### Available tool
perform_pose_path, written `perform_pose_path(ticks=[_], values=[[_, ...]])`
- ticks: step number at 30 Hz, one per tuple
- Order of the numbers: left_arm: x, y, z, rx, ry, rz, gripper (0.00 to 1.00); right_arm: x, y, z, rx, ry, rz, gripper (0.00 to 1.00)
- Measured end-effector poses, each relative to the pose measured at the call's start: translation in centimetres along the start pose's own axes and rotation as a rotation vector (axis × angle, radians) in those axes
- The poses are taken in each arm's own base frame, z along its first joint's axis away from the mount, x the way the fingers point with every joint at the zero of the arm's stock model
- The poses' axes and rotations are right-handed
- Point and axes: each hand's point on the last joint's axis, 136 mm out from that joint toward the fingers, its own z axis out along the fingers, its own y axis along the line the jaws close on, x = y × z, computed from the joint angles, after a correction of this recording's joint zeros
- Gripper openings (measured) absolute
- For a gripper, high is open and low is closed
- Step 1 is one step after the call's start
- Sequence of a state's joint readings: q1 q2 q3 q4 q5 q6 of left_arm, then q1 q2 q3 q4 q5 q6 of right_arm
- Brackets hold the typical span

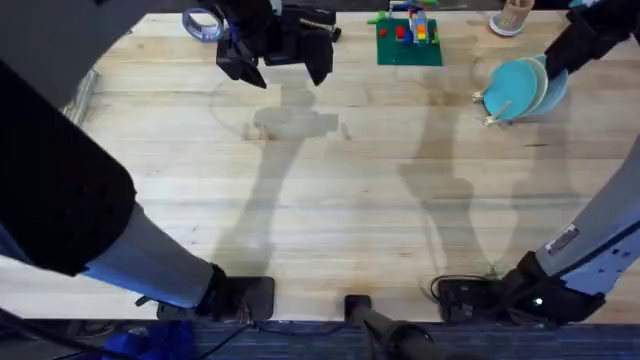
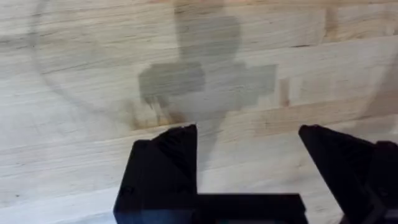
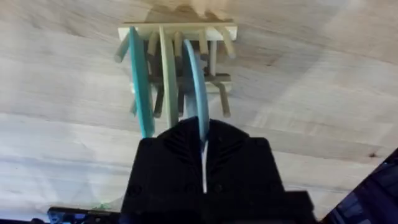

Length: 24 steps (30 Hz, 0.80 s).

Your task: Pick up the plates from the table one by one and place each into a slot on the dish rack.

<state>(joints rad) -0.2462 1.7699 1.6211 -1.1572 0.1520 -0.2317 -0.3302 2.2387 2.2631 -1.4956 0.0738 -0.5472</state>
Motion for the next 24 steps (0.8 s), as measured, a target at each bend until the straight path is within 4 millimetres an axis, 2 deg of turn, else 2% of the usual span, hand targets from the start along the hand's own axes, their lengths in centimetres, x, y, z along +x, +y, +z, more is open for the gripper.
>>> perform_pose_path(ticks=[8, 18, 24], values=[[-0.01, 0.00, 0.00, 0.000, 0.000, 0.000, 0.995, -0.02, -0.01, 0.00, 0.000, -0.001, 0.000, 0.048], [-0.01, 0.00, 0.00, 0.000, 0.000, 0.000, 0.994, -0.15, 0.10, 0.00, -0.007, -0.008, 0.000, 0.231], [-0.01, 0.00, 0.00, 0.000, 0.000, 0.000, 0.996, -0.21, 0.10, 0.00, -0.007, -0.010, 0.000, 0.248]])
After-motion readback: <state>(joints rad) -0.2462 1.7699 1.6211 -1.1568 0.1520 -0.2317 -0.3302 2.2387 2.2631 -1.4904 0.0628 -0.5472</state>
